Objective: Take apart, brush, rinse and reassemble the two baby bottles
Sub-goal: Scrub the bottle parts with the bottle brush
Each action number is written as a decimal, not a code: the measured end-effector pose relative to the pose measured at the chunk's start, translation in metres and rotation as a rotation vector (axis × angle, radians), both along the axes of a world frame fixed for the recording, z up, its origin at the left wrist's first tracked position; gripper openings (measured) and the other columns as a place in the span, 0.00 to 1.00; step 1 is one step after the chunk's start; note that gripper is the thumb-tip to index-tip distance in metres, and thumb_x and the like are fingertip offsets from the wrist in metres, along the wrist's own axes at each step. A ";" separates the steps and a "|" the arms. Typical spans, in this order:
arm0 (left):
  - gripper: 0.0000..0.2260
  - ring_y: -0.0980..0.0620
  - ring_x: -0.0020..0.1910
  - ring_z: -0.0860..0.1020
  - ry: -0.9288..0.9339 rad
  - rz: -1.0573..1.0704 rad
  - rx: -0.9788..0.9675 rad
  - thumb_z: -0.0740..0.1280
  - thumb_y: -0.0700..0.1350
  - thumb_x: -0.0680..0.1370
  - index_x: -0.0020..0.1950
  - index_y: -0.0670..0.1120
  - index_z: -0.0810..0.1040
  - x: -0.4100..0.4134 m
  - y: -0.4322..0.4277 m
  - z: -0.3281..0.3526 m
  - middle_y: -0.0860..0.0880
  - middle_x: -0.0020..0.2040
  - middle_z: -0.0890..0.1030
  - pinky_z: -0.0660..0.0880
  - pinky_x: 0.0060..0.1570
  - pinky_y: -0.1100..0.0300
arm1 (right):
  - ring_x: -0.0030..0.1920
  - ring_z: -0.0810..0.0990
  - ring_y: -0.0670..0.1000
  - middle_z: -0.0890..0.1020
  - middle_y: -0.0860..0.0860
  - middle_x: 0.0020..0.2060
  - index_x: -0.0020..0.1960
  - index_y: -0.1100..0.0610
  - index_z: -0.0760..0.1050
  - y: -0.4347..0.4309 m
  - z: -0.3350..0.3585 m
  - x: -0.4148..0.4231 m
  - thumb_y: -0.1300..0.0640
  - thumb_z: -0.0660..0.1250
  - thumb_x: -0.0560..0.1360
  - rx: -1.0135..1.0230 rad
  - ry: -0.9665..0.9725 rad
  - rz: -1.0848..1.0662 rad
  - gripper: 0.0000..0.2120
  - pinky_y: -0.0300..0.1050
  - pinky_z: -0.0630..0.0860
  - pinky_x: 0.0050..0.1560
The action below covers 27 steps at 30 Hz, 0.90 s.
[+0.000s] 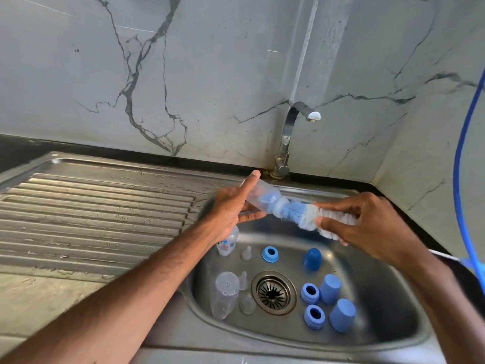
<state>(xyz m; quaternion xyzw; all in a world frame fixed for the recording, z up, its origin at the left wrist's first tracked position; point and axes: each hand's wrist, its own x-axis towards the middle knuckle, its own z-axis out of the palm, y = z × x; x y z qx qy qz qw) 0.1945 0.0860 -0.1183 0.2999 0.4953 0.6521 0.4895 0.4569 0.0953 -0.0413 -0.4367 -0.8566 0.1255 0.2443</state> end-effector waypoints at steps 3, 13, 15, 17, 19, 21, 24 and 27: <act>0.30 0.44 0.43 0.87 -0.006 0.027 -0.038 0.79 0.64 0.67 0.55 0.41 0.80 0.014 0.005 -0.001 0.43 0.43 0.88 0.84 0.40 0.53 | 0.37 0.76 0.44 0.83 0.41 0.44 0.63 0.36 0.81 -0.004 -0.013 -0.022 0.42 0.74 0.75 0.206 -0.051 -0.082 0.17 0.41 0.70 0.35; 0.34 0.43 0.39 0.87 0.002 0.095 -0.124 0.81 0.65 0.64 0.56 0.40 0.81 0.012 0.003 -0.005 0.41 0.41 0.87 0.81 0.32 0.60 | 0.46 0.81 0.50 0.85 0.46 0.53 0.68 0.35 0.77 -0.007 -0.016 -0.029 0.40 0.70 0.78 0.217 -0.198 -0.111 0.19 0.53 0.82 0.46; 0.32 0.43 0.39 0.87 0.014 0.139 -0.144 0.80 0.65 0.65 0.54 0.40 0.82 0.005 0.003 -0.003 0.41 0.40 0.87 0.82 0.34 0.58 | 0.47 0.80 0.48 0.85 0.43 0.52 0.65 0.32 0.78 -0.001 -0.010 -0.017 0.40 0.72 0.76 0.153 -0.212 -0.088 0.17 0.53 0.81 0.48; 0.31 0.44 0.37 0.87 0.018 0.192 -0.149 0.80 0.65 0.64 0.52 0.41 0.83 -0.004 0.003 -0.002 0.43 0.39 0.87 0.84 0.36 0.56 | 0.43 0.78 0.42 0.82 0.38 0.49 0.60 0.29 0.79 0.004 -0.003 -0.003 0.39 0.74 0.74 0.114 -0.203 -0.082 0.15 0.49 0.78 0.44; 0.31 0.45 0.38 0.87 0.039 0.146 -0.139 0.80 0.65 0.65 0.53 0.42 0.82 -0.004 0.003 -0.002 0.43 0.40 0.87 0.84 0.39 0.54 | 0.40 0.76 0.40 0.80 0.36 0.46 0.59 0.31 0.80 0.005 -0.005 -0.007 0.40 0.75 0.74 0.128 -0.167 -0.084 0.15 0.43 0.74 0.39; 0.30 0.43 0.42 0.87 0.030 0.035 -0.114 0.80 0.62 0.67 0.57 0.42 0.81 0.006 0.003 -0.003 0.42 0.43 0.87 0.85 0.43 0.52 | 0.38 0.79 0.40 0.82 0.34 0.41 0.60 0.36 0.82 0.003 -0.014 -0.018 0.44 0.75 0.75 0.082 -0.083 -0.039 0.14 0.39 0.73 0.36; 0.24 0.41 0.49 0.87 -0.056 -0.071 -0.015 0.77 0.57 0.73 0.60 0.41 0.80 0.004 -0.002 0.004 0.39 0.50 0.87 0.85 0.42 0.52 | 0.25 0.75 0.41 0.81 0.39 0.27 0.57 0.42 0.85 0.011 -0.012 -0.007 0.50 0.77 0.75 -0.168 0.131 0.096 0.11 0.36 0.71 0.28; 0.23 0.40 0.58 0.83 -0.125 -0.131 0.146 0.71 0.53 0.78 0.67 0.39 0.79 -0.013 -0.005 0.012 0.36 0.62 0.82 0.84 0.47 0.51 | 0.25 0.67 0.49 0.75 0.57 0.27 0.55 0.46 0.87 0.020 0.003 0.019 0.47 0.78 0.68 -0.433 0.330 0.123 0.15 0.39 0.65 0.24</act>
